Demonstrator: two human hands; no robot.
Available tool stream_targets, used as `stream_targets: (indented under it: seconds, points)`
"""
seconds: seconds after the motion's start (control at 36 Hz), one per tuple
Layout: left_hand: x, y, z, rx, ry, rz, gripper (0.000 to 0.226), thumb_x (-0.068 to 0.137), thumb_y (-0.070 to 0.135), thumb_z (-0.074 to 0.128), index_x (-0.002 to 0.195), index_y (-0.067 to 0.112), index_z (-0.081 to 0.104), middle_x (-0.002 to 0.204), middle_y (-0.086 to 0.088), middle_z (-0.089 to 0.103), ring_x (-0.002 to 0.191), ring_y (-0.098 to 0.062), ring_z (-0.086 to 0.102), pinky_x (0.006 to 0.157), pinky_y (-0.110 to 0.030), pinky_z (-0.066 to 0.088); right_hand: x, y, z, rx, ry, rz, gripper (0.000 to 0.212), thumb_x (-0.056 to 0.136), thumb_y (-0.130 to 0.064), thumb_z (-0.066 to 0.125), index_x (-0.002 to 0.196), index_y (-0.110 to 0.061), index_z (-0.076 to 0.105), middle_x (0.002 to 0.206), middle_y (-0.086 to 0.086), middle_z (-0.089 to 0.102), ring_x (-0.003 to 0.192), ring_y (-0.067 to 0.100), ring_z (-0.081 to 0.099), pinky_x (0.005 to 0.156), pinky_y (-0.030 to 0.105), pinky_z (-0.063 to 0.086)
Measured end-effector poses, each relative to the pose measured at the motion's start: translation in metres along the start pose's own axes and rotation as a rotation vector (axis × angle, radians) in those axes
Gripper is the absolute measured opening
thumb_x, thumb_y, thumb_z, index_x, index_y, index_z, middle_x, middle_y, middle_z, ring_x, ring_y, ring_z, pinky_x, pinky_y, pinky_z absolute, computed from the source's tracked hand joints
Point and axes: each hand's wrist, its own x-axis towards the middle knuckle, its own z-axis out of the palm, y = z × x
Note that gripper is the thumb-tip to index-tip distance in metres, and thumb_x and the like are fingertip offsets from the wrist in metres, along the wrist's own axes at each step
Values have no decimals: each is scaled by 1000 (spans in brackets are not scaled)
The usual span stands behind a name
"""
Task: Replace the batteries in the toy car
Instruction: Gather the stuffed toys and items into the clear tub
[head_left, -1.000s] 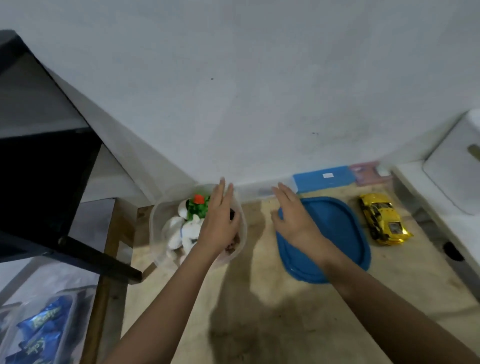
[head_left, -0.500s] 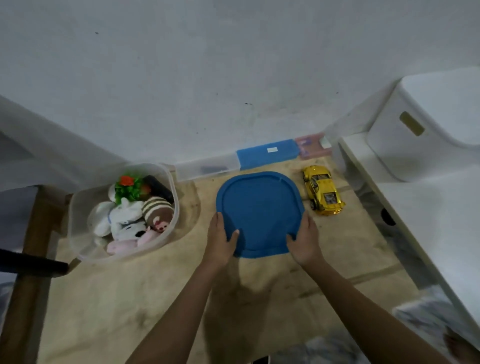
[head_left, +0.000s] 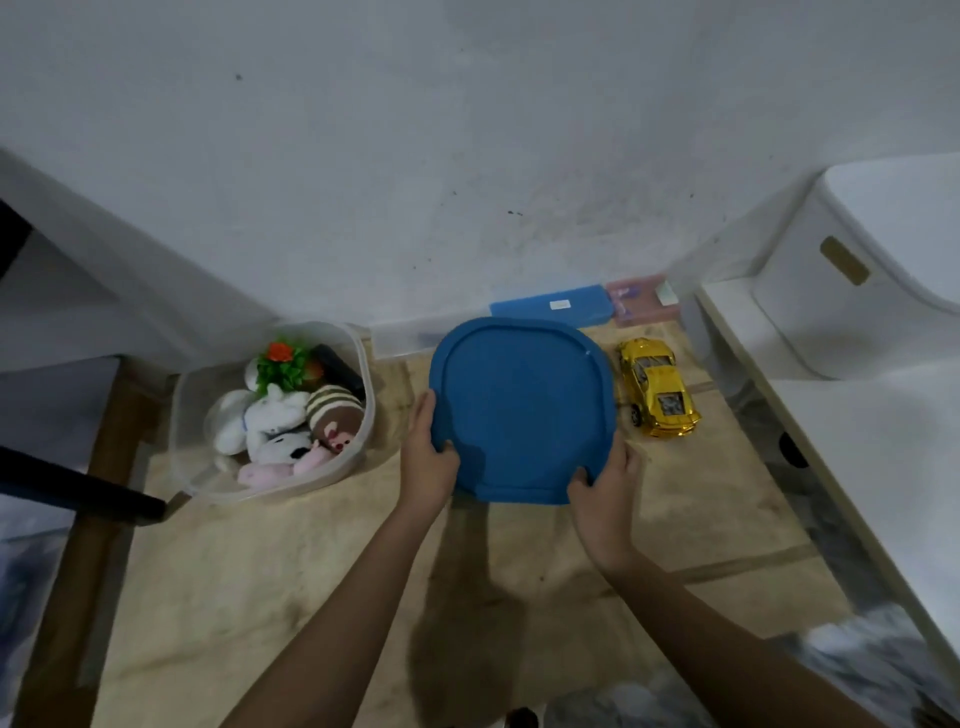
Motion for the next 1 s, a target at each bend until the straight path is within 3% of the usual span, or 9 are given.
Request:
stream_targets:
  seconds: [0.14,0.19,0.31,0.39,0.58,0.69,0.78,0.86,1.0]
  points:
    - [6,20,-37,49,90,116,70,88,-14,41,149,16,22,156,4,17,143,-11,13,105,-12,18,-2,-30,17,61,-19,-52,56,83,2,58,134,-5,37,127,9,37,107,9,38,90,14,33]
    - [7,20,-56,78,154,130,70,87,-13,42,148,14,22,156,1,17,144,-13,14,105,-12,16,-3,-44,28,78,-60,-61,51,82,1,58,129,-4,41,123,10,39,103,8,37,90,19,36]
    - [6,9,-97,72,248,97,70,86,-14,42,148,13,21,156,1,17,144,-13,13,109,-16,13,-8,-64,58,126,-133,-114,45,79,4,59,120,-4,44,116,10,43,102,15,44,90,27,41]
    - [1,-5,-131,43,309,53,68,89,-10,42,149,16,20,156,2,17,144,-14,13,115,-24,16,-17,-79,85,161,-234,-146,41,79,2,60,110,-18,42,115,9,48,104,22,53,90,39,50]
    - [-11,-45,-195,94,434,-52,66,94,-2,43,150,19,16,156,1,14,143,-18,11,116,-34,18,-46,-114,140,44,-390,-248,20,89,-7,53,101,-15,40,103,7,48,91,21,53,76,34,50]
    - [-6,-67,-211,202,399,-87,59,98,8,40,150,13,12,158,-4,10,145,-20,5,116,-30,7,-50,-129,164,-76,-338,-354,16,92,-7,49,106,-4,42,105,7,40,98,18,41,83,30,41]
    - [-1,-83,-215,273,361,-99,56,101,18,34,150,11,8,159,-6,8,146,-20,2,117,-30,5,-49,-137,175,-119,-343,-392,17,95,-8,46,107,2,40,104,9,37,92,18,41,78,28,39]
    - [4,-84,-222,197,318,-55,57,101,21,35,150,14,8,158,-6,13,145,-21,10,118,-34,13,-45,-141,180,-91,-370,-355,10,97,-12,40,100,-5,34,98,16,47,82,29,51,66,38,45]
    - [17,-80,-228,137,240,-45,58,101,24,37,150,22,5,150,-9,27,137,-24,28,110,-33,27,-41,-149,180,-126,-360,-293,14,98,-13,38,103,0,36,76,3,45,64,19,48,54,30,37]
